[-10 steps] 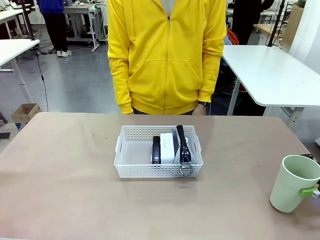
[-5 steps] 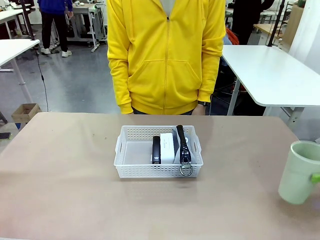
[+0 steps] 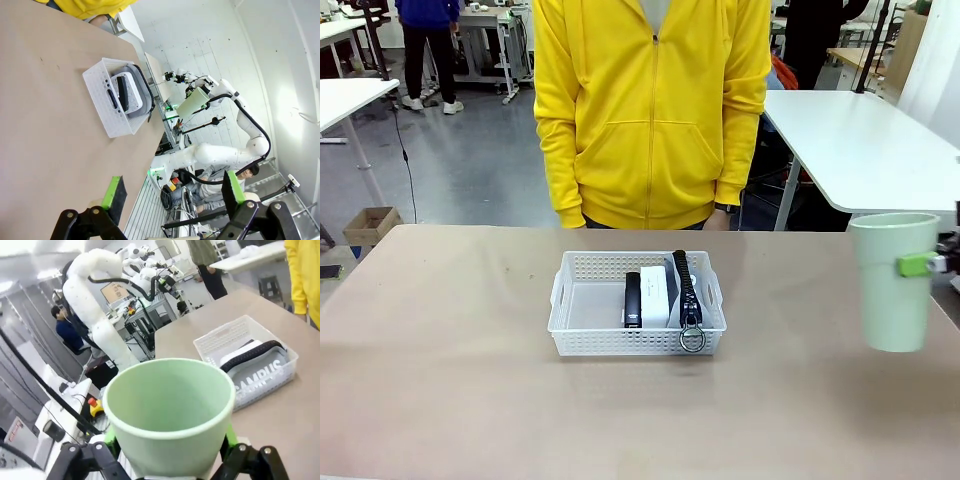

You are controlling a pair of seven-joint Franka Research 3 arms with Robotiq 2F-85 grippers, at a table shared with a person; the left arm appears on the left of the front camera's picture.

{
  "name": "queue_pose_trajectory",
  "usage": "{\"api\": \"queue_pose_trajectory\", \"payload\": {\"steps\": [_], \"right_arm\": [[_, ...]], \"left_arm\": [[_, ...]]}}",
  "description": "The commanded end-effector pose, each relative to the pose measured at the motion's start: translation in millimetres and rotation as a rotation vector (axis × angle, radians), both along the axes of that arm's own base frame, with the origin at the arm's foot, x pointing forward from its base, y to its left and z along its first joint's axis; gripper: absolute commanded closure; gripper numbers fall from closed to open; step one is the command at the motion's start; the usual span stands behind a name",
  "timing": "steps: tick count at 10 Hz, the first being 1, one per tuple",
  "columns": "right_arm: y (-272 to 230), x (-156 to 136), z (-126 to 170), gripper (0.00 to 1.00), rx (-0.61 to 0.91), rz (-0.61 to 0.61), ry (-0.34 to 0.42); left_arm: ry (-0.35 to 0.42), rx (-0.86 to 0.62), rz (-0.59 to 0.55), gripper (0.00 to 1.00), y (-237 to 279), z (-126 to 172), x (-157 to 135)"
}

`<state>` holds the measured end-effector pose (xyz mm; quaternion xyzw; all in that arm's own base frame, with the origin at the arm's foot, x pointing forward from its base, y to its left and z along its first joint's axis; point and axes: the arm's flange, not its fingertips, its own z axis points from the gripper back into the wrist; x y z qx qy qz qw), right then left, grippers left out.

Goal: Efficiently arrange items inside the basket to fit them all.
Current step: Pick up the Reusable plastic cup and place it inside the Organizing basket.

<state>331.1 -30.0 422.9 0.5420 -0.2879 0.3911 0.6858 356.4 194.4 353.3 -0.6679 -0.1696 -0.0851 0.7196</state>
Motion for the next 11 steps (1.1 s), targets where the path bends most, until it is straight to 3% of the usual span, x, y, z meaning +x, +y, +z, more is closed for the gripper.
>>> {"api": "queue_pose_trajectory", "payload": {"steps": [1, 2, 3, 7, 8, 9, 11], "right_arm": [[49, -39, -19, 0.67, 0.013, -0.053, 0.048], [44, -36, -20, 0.67, 0.026, -0.023, 0.061], [13, 6, 1, 0.67, -0.002, -0.006, 0.030], [13, 6, 1, 0.67, -0.002, -0.006, 0.030], [16, 7, -1, 0.08, 0.003, -0.008, 0.043], [25, 6, 5, 0.08, -0.006, -0.013, 0.043], [91, 11, 64, 0.08, -0.204, -0.023, 0.058]], "left_arm": [[0.009, 0.007, -0.005, 0.00, -2, 2, -4], [0.009, 0.007, -0.005, 0.00, -2, 2, -4], [0.009, 0.007, -0.005, 0.00, -2, 2, -4], [0.009, 0.007, -0.005, 0.00, -2, 2, -4], [0.009, 0.007, -0.005, 0.00, -2, 2, -4], [0.009, 0.007, -0.005, 0.00, -2, 2, -4], [0.009, 0.007, -0.005, 0.00, -2, 2, -4]]}}
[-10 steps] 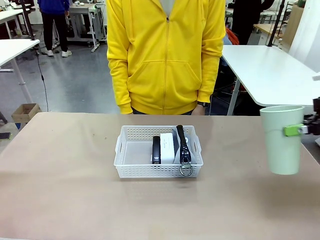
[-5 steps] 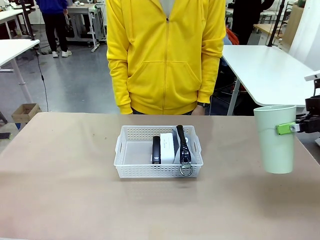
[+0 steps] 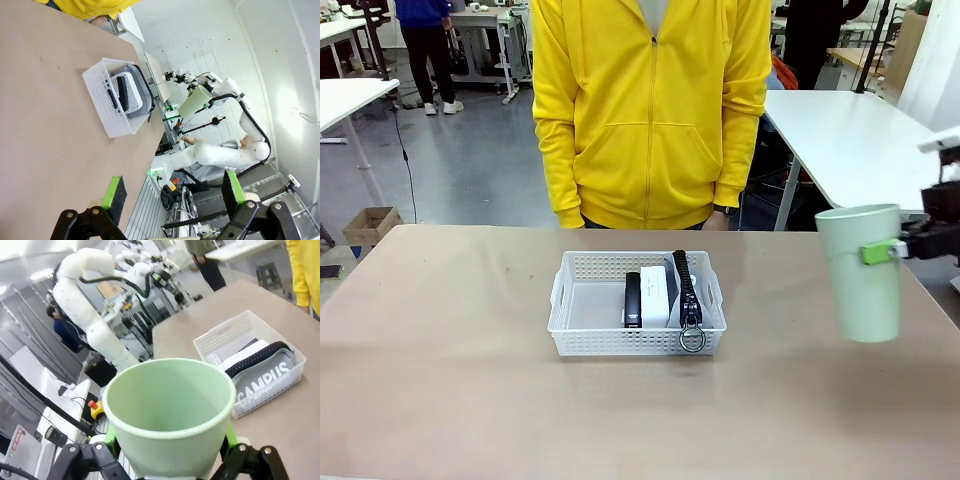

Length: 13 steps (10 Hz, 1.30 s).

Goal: Efficiently arrange items inside the basket to fit them all.
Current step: Pick up the Reusable plastic cup and place it inside the Organizing basket.

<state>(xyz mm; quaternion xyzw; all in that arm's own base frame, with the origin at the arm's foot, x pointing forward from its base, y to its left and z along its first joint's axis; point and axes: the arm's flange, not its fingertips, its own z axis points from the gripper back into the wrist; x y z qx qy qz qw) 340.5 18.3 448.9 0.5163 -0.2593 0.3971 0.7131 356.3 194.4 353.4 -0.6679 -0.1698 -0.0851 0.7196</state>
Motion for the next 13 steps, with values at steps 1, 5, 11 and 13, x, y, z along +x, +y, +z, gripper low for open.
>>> {"api": "queue_pose_trajectory", "payload": {"steps": [1, 5, 11, 13], "right_arm": [[80, 3, 54, 0.08, -0.164, -0.077, 0.111], [233, 3, 62, 0.08, -0.465, -0.279, 0.257], [369, 21, 63, 0.08, -0.861, -0.522, 0.372], [346, 16, 36, 0.08, -0.833, -0.589, 0.314]], "left_arm": [[0.009, 0.007, -0.005, 0.00, -2, 2, -4], [0.009, 0.007, -0.005, 0.00, -2, 2, -4], [0.009, 0.007, -0.005, 0.00, -2, 2, -4], [0.009, 0.007, -0.005, 0.00, -2, 2, -4]]}}
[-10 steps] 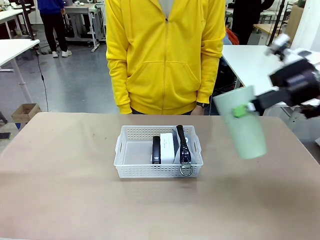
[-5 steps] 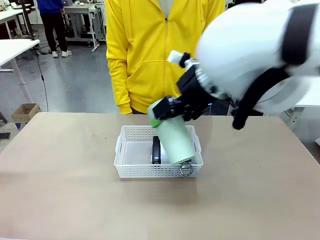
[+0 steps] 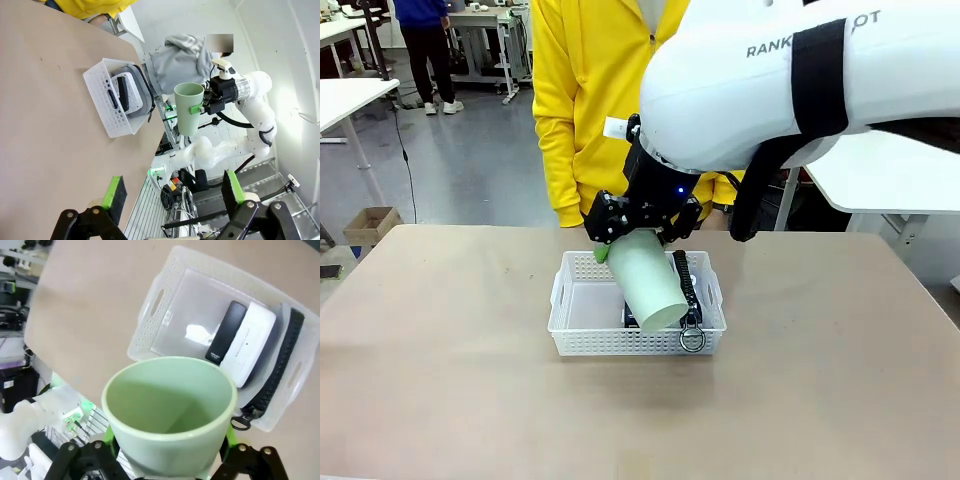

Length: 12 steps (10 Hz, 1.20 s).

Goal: Efficiently arrange items inside the basket to fit them all.
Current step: Pick up the Reusable plastic cup and place it inside the Organizing basket.

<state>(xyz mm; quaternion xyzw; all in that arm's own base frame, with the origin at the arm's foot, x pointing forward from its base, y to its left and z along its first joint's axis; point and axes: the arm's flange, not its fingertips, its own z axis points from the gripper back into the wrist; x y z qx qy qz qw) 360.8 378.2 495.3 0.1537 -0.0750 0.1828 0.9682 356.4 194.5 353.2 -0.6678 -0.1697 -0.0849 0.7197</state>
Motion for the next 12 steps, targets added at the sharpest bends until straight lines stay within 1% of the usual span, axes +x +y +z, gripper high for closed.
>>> {"api": "queue_pose_trajectory", "payload": {"steps": [1, 2, 3, 4, 5, 6, 7, 8, 9, 10, 11, 12], "right_arm": [[-14, -4, -10, 0.08, 0.002, -0.040, -0.053], [-14, -4, -10, 0.08, 0.002, -0.040, -0.053], [-4, 1, -3, 0.08, 0.005, -0.008, -0.003], [-2, 0, -5, 0.08, 0.100, -0.169, 0.042], [19, 2, -7, 0.08, 0.068, -0.205, 0.047], [47, 5, -5, 0.08, 0.073, -0.246, 0.084], [65, 13, -8, 0.08, 0.067, -0.289, 0.123], [75, 23, -14, 0.08, 0.068, -0.358, 0.168], [85, 37, -22, 0.08, 0.059, -0.377, 0.186], [92, 51, -30, 0.08, 0.049, -0.402, 0.167], [93, 62, -34, 0.08, 0.043, -0.404, 0.165], [95, 70, -37, 0.08, 0.049, -0.375, 0.183]], "left_arm": [[0.009, 0.007, -0.005, 0.00, -3, 2, -4], [0.009, 0.007, -0.005, 0.00, -3, 2, -4], [0.009, 0.007, -0.005, 0.00, -3, 2, -4], [0.009, 0.007, -0.005, 0.00, -3, 2, -4], [0.009, 0.007, -0.005, 0.00, -3, 2, -4], [0.009, 0.007, -0.005, 0.00, -3, 2, -4], [0.009, 0.007, -0.005, 0.00, -3, 2, -4], [0.009, 0.007, -0.005, 0.00, -3, 2, -4], [0.009, 0.007, -0.005, 0.00, -3, 2, -4], [0.009, 0.007, -0.005, 0.00, -3, 2, -4], [0.009, 0.007, -0.005, 0.00, -3, 2, -4], [0.009, 0.007, -0.005, 0.00, -3, 2, -4]]}}
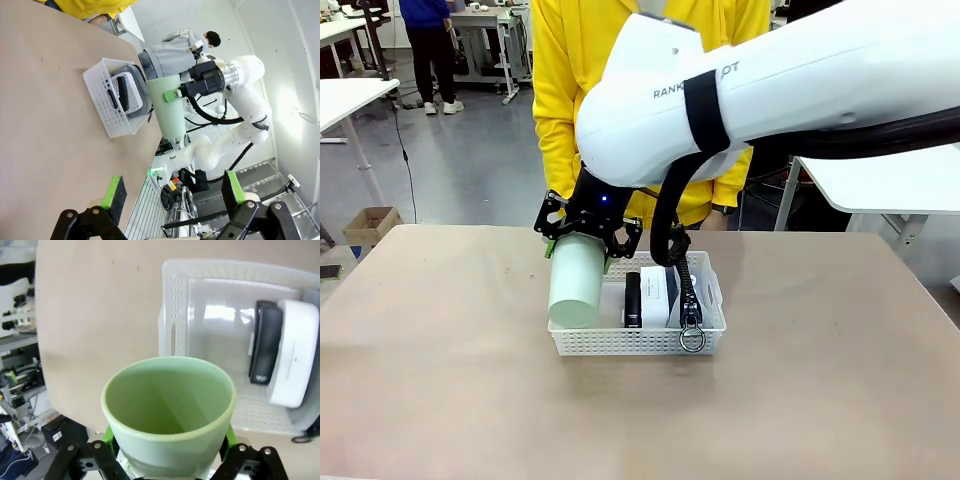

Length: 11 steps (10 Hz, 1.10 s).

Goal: Efficiently arrange items inside the basket to fit them all.
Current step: Pick up the Reusable plastic cup and place it inside the Organizing basket.

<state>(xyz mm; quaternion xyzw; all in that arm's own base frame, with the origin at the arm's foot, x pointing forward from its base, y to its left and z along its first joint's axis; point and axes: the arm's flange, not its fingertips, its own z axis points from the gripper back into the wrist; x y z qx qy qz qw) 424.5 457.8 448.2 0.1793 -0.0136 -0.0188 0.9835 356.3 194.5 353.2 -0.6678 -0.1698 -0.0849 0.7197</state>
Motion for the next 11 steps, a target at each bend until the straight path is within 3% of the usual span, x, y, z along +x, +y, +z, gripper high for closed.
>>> {"api": "queue_pose_trajectory", "payload": {"steps": [1, 4, 8, 11], "right_arm": [[14, 17, 4, 0.08, -0.020, -0.010, -0.020], [7, 44, -31, 0.08, -0.098, -0.002, 0.008], [0, 47, -65, 0.08, -0.132, -0.021, 0.046], [2, 46, -83, 0.08, -0.197, -0.031, 0.027]], "left_arm": [[0.009, 0.007, -0.006, 0.00, -3, 2, -4], [0.009, 0.007, -0.006, 0.00, -3, 2, -4], [0.009, 0.007, -0.006, 0.00, -3, 2, -4], [0.009, 0.007, -0.006, 0.00, -3, 2, -4]]}}
